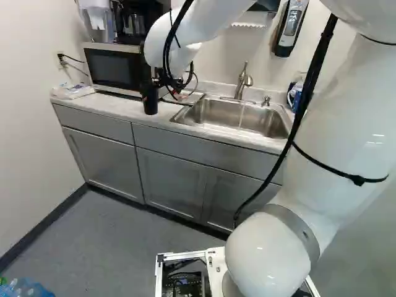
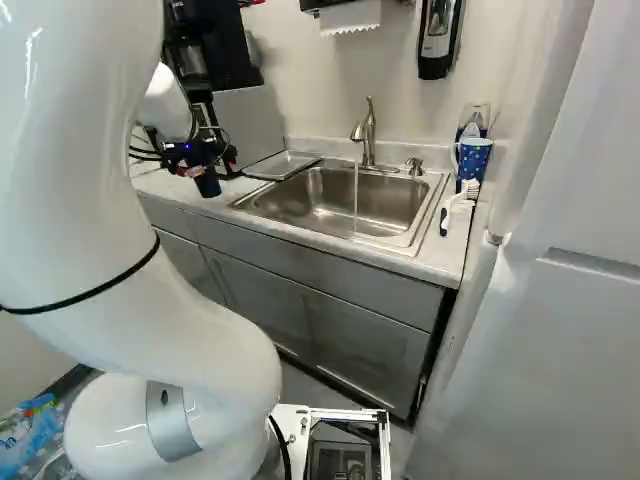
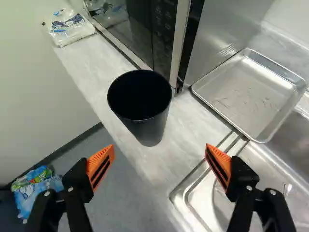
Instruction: Rinse the cup and place it in the tray
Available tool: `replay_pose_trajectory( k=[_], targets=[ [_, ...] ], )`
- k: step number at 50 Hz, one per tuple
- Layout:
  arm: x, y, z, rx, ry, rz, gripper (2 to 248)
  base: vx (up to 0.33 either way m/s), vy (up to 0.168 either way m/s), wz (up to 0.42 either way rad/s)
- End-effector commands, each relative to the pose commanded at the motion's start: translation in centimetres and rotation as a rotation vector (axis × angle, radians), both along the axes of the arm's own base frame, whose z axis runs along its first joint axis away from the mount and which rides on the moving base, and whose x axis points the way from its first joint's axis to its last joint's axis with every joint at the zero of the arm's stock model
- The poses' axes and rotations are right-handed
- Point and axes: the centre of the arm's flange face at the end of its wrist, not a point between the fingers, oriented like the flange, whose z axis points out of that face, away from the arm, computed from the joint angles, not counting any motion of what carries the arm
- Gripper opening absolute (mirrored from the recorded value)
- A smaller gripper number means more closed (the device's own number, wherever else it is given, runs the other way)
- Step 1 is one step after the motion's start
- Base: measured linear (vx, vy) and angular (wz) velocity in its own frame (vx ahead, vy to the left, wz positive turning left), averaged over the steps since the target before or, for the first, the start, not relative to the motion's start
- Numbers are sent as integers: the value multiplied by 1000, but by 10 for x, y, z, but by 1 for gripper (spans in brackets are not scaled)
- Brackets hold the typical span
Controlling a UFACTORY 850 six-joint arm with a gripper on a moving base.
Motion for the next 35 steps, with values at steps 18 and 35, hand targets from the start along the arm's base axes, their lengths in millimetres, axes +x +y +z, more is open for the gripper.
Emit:
replay_pose_trajectory(
  k=[18, 35],
  targets=[
    [8, 5, -15, 23, -48, 2, 247, 0, 0, 0],
    [8, 9, -27, 53, -110, 9, 247, 0, 0, 0]
  ],
)
